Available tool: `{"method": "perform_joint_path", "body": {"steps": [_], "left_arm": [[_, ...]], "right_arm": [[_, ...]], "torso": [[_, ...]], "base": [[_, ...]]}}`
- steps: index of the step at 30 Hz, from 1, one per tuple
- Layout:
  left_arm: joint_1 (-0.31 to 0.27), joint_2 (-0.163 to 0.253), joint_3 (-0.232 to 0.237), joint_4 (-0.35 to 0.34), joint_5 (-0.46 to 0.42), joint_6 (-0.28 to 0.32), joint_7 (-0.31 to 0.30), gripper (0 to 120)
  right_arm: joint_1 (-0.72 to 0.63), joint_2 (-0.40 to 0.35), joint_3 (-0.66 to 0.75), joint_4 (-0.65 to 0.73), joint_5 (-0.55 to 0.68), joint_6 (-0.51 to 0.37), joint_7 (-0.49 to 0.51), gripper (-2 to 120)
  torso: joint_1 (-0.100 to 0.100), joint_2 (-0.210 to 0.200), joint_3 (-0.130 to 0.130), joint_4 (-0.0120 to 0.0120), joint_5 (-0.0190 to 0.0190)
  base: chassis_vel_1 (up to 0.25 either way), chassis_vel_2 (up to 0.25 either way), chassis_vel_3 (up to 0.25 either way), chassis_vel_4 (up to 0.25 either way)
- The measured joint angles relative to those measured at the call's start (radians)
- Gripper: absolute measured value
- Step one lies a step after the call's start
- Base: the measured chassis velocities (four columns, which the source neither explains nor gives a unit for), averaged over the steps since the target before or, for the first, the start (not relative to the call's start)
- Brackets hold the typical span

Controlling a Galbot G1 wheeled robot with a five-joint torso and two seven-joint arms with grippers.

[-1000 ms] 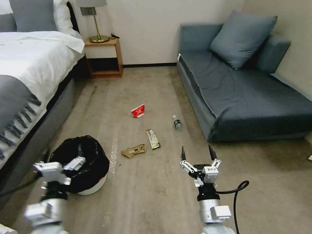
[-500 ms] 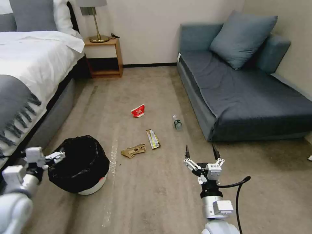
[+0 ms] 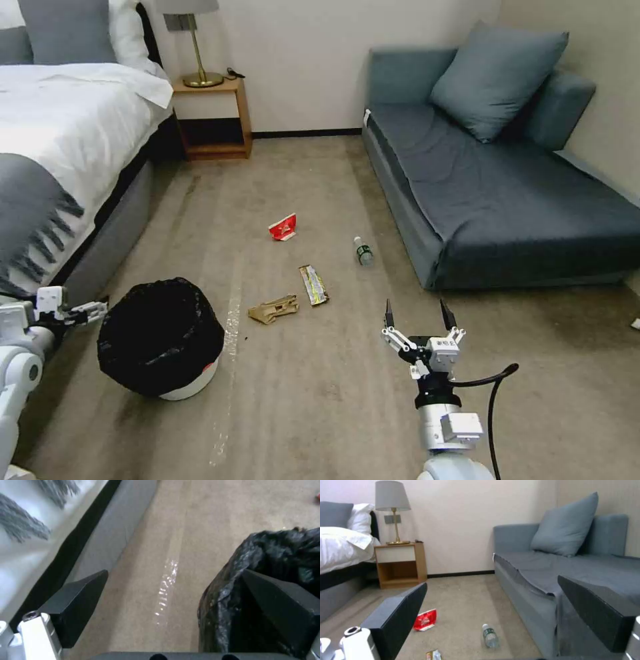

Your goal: Pick up the trash bin, then pick up the garbage on the floor and place it into the trash bin.

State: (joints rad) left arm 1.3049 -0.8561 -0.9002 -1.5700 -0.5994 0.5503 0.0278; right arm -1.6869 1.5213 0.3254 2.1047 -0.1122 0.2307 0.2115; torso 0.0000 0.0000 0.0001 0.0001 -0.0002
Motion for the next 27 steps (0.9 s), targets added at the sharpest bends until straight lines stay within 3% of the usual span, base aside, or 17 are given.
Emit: {"method": "perform_joint_path", "body": {"steps": [12, 16, 27], "left_arm": [[-0.048, -0.019, 0.034, 0.043, 0.05, 0.062, 0.068, 99], [-0.071, -0.024, 0.044, 0.063, 0.045, 0.1, 0.086, 94], [-0.077, -0.043, 0.069, 0.098, 0.113, 0.112, 0.125, 52]], "right_arm": [[-0.004, 0.019, -0.009, -0.006, -0.013, 0.002, 0.005, 100], [-0.007, 0.021, -0.01, -0.007, -0.016, 0.003, 0.006, 100], [-0.011, 0.018, -0.001, 0.002, -0.011, 0.004, 0.011, 100]], "torso": [[0.0, 0.0, 0.0, 0.0, 0.0001], [0.0, 0.0, 0.0, -0.0001, 0.0002], [0.0, 0.0, 0.0, 0.0, 0.0001]], "base": [[0.0, 0.0, 0.0, 0.0], [0.0, 0.0, 0.0, 0.0], [0.0, 0.0, 0.0, 0.0]]}}
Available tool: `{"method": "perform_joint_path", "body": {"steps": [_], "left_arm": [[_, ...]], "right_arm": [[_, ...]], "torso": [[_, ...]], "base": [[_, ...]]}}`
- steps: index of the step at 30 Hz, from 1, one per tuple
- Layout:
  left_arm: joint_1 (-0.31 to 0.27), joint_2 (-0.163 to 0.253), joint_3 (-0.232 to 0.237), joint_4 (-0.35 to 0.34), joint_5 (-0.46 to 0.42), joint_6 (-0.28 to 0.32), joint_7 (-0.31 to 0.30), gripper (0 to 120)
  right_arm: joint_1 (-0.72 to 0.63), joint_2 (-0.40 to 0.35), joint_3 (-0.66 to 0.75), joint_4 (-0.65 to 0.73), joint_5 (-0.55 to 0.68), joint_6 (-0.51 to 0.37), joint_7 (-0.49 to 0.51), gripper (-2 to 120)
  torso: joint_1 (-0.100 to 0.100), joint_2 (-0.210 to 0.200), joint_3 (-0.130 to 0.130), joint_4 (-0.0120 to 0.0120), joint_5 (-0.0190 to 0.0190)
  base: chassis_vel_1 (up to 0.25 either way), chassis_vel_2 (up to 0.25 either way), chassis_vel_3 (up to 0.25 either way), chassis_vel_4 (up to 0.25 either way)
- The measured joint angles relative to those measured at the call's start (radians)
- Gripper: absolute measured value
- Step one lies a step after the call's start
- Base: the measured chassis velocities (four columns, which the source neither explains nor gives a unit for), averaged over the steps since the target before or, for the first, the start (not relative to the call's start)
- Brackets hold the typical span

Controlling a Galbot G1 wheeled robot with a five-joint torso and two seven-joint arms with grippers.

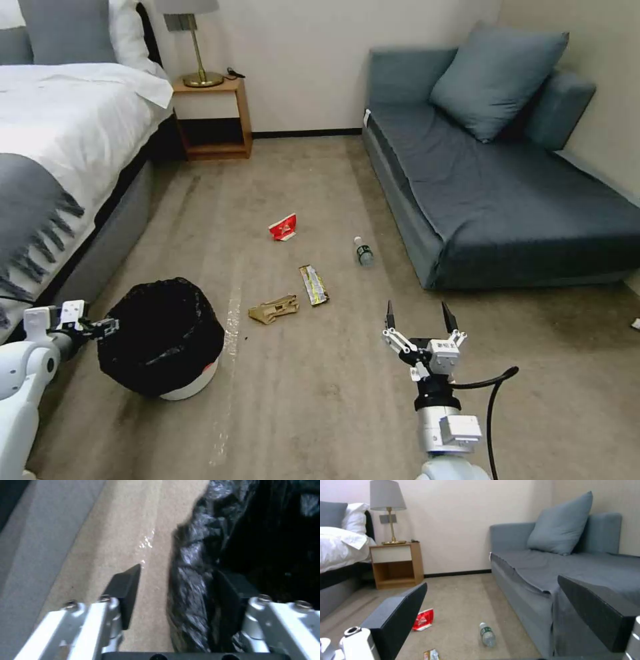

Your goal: Pick up the trash bin, then pick up the garbage on the floor and place it into the trash bin.

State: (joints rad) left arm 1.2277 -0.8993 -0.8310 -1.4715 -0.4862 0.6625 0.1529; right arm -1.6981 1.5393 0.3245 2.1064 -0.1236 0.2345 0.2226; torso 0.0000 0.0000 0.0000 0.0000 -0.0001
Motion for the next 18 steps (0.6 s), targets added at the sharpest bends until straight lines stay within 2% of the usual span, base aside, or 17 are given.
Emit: {"method": "perform_joint_path", "body": {"steps": [11, 18], "left_arm": [[-0.007, -0.015, 0.007, 0.024, 0.018, 0.006, 0.011, 12], [-0.001, -0.019, -0.002, 0.015, 0.009, 0.0, 0.001, 10]], "right_arm": [[-0.008, 0.001, 0.001, 0.01, 0.001, 0.0, 0.0, 100], [-0.009, 0.0, 0.002, 0.011, 0.003, 0.002, 0.0, 100]], "torso": [[0.0, 0.0, 0.0, -0.0001, 0.0004], [0.0, 0.0, 0.0, -0.0006, 0.0002]], "base": [[0.0, 0.0, 0.0, 0.0], [0.0, 0.0, 0.0, 0.0]]}}
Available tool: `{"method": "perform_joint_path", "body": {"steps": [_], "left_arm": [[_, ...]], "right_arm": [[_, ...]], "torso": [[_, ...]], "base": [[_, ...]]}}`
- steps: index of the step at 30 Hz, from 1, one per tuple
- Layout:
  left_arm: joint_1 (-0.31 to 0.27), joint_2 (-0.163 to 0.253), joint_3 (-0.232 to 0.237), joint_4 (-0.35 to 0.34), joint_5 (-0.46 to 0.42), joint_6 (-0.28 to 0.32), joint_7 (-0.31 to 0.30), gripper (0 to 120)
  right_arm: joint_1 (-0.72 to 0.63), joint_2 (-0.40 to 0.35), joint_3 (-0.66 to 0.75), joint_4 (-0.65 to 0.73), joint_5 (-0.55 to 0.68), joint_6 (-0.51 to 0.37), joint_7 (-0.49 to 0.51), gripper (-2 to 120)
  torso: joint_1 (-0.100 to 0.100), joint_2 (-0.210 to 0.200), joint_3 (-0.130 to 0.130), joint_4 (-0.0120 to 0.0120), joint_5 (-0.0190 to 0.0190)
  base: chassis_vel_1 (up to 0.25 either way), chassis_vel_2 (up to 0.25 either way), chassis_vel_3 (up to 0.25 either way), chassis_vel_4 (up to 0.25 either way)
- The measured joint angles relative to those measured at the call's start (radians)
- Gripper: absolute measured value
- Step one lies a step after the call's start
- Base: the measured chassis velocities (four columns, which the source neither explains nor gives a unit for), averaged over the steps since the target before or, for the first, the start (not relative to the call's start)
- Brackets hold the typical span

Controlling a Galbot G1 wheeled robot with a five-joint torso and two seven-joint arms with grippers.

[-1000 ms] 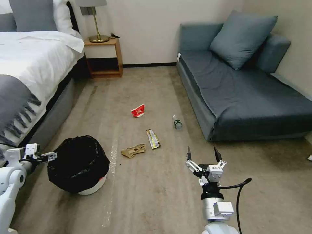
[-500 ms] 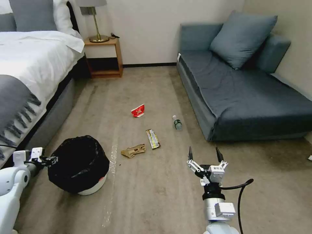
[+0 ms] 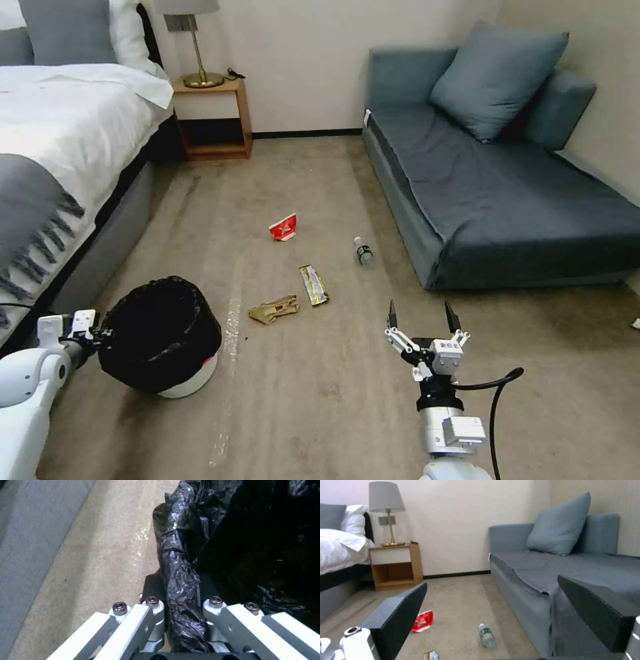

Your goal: Pick up the trash bin, then pick up the garbage on the floor and place it into the trash bin.

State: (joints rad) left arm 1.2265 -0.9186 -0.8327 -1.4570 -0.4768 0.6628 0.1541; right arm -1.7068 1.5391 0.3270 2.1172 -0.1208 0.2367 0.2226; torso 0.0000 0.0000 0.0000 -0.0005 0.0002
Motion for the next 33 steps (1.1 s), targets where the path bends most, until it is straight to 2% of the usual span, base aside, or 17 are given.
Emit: {"method": "perform_joint_path", "body": {"steps": [2, 3, 5, 7, 8, 11, 12, 16, 21, 33], "left_arm": [[0.018, -0.017, -0.027, -0.066, -0.017, -0.008, -0.042, 9], [0.018, -0.017, -0.027, -0.066, -0.017, -0.008, -0.042, 9], [0.034, -0.02, -0.05, -0.134, -0.02, -0.007, -0.068, 4], [0.057, -0.02, -0.067, -0.219, -0.017, 0.003, -0.088, 4], [0.057, -0.02, -0.067, -0.219, -0.017, 0.003, -0.088, 4], [0.099, -0.02, -0.079, -0.318, 0.024, 0.008, -0.096, 3], [0.099, -0.02, -0.079, -0.318, 0.024, 0.008, -0.096, 3], [0.152, -0.029, -0.09, -0.393, 0.037, 0.007, -0.101, 3], [0.184, -0.043, -0.099, -0.436, 0.023, 0.009, -0.114, 3], [0.241, -0.064, -0.122, -0.467, -0.012, 0.043, -0.141, 3]], "right_arm": [[-0.004, -0.004, -0.002, -0.003, -0.002, 0.015, -0.017, 100], [-0.004, -0.004, -0.002, -0.003, -0.002, 0.015, -0.017, 100], [-0.009, -0.009, -0.003, -0.008, -0.004, 0.032, -0.039, 100], [-0.01, -0.013, -0.008, -0.01, -0.002, 0.039, -0.05, 100], [-0.01, -0.013, -0.008, -0.01, -0.002, 0.039, -0.05, 100], [-0.002, -0.018, -0.01, -0.023, 0.005, 0.042, -0.053, 100], [-0.002, -0.018, -0.01, -0.023, 0.005, 0.042, -0.053, 100], [0.019, -0.035, -0.009, -0.054, 0.009, 0.056, -0.057, 100], [0.042, -0.049, -0.012, -0.085, 0.009, 0.068, -0.068, 100], [0.06, -0.075, -0.022, -0.147, 0.023, 0.113, -0.099, 100]], "torso": [[0.0, 0.0, 0.0, 0.0007, -0.0011], [0.0, 0.0, 0.0, 0.0007, -0.0011], [0.0, 0.0, 0.0, 0.0005, 0.0004], [0.0, 0.0, 0.0, 0.0007, -0.0002], [0.0, 0.0, 0.0, 0.0007, -0.0002], [0.0, 0.0, 0.0, 0.0002, -0.0001], [0.0, 0.0, 0.0, 0.0002, -0.0001], [0.0, 0.0, 0.0, 0.0006, -0.0001], [0.0, 0.0, 0.0, 0.0005, -0.0001], [0.0, 0.0, 0.0, 0.0006, -0.0001]], "base": [[0.0, 0.0, 0.0, 0.0], [0.0, 0.0, 0.0, 0.0], [0.0, 0.0, 0.0, 0.0], [0.0, 0.0, 0.0, 0.0], [0.0, 0.0, 0.0, 0.0], [0.0, 0.0, 0.0, 0.0], [0.0, 0.0, 0.0, 0.0], [0.0, 0.0, 0.0, 0.0], [0.0, 0.0, 0.0, 0.0], [0.0, 0.0, 0.0, 0.0]]}}
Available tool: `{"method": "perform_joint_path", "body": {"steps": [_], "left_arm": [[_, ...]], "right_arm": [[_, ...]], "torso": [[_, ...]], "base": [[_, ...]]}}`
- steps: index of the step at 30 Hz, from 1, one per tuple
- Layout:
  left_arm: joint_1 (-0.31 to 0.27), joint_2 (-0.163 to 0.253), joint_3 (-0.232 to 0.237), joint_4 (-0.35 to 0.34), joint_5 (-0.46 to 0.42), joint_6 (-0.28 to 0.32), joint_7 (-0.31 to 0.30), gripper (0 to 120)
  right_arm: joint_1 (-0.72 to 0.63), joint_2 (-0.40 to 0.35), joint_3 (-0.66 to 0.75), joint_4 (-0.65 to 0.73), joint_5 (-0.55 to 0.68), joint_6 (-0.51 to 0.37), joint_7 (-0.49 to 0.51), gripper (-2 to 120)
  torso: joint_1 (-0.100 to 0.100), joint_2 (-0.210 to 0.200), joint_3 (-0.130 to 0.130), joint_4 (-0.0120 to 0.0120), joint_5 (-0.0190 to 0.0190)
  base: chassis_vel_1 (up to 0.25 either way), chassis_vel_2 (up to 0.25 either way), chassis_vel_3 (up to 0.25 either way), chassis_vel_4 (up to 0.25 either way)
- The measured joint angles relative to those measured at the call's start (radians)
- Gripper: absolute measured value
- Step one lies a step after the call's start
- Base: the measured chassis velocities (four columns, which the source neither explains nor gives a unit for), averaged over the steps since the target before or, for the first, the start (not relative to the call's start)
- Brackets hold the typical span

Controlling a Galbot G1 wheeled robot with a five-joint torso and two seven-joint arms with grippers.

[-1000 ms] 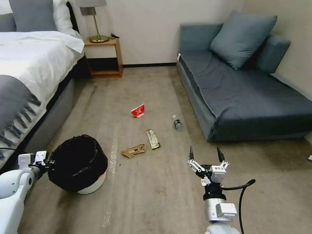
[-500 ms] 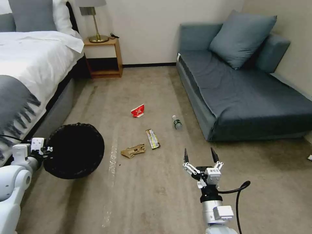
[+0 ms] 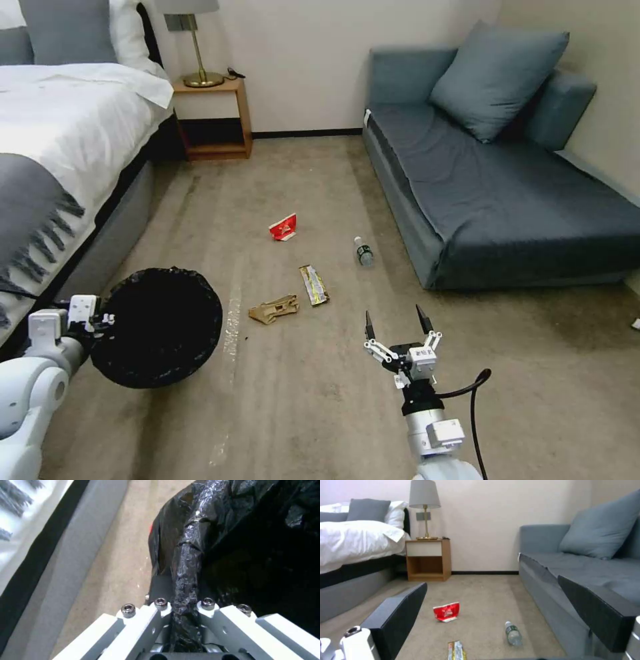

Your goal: Pick up the trash bin, then pick up the garbage on the floor and place it into the trash bin.

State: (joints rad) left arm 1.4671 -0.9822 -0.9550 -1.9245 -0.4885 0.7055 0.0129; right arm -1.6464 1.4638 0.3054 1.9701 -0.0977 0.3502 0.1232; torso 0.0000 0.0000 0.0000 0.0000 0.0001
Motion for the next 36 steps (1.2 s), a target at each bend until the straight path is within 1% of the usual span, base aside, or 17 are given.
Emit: {"method": "perform_joint_path", "body": {"steps": [5, 10, 20, 24, 31, 33, 36], "left_arm": [[0.013, -0.007, -0.019, -0.003, 0.0, 0.006, 0.0, 3], [0.016, -0.007, -0.035, 0.004, 0.001, 0.006, 0.0, 3], [0.014, -0.004, -0.039, 0.014, 0.0, 0.007, 0.004, 3], [0.014, -0.003, -0.039, 0.015, 0.0, 0.007, 0.004, 3], [0.013, -0.003, -0.039, 0.015, 0.0, 0.006, 0.004, 3], [0.01, -0.01, -0.039, 0.023, 0.001, 0.006, 0.005, 3], [0.014, -0.03, -0.039, 0.032, 0.004, 0.006, 0.009, 3]], "right_arm": [[0.001, -0.007, 0.003, -0.009, 0.0, 0.006, -0.003, 100], [0.005, -0.01, 0.005, -0.017, 0.001, 0.009, -0.012, 100], [0.008, -0.01, 0.003, -0.033, -0.001, 0.013, -0.02, 100], [0.008, -0.01, 0.002, -0.033, -0.001, 0.013, -0.02, 100], [0.008, -0.009, 0.002, -0.033, -0.002, 0.013, -0.02, 100], [0.011, -0.012, -0.005, -0.044, -0.014, 0.009, -0.026, 100], [0.012, -0.037, -0.038, -0.064, -0.044, -0.027, -0.055, 100]], "torso": [[0.0, 0.0, 0.0, 0.0001, 0.0], [0.0, 0.0, 0.0, 0.0, 0.0], [0.0, 0.0, 0.0, -0.0003, 0.0], [0.0, 0.0, 0.0, 0.0001, 0.0], [0.0, 0.0, 0.0, -0.0001, -0.0002], [0.0, 0.0, 0.0, -0.0002, 0.0], [0.0, 0.0, 0.0, -0.0001, -0.0004]], "base": [[-0.048, 0.04, 0.039, -0.039], [-0.145, 0.16, 0.136, -0.132], [-0.221, 0.223, 0.234, -0.213], [-0.217, 0.231, 0.231, -0.226], [-0.221, 0.226, 0.219, -0.224], [-0.236, 0.243, 0.24, -0.235], [-0.23, 0.222, 0.22, -0.224]]}}
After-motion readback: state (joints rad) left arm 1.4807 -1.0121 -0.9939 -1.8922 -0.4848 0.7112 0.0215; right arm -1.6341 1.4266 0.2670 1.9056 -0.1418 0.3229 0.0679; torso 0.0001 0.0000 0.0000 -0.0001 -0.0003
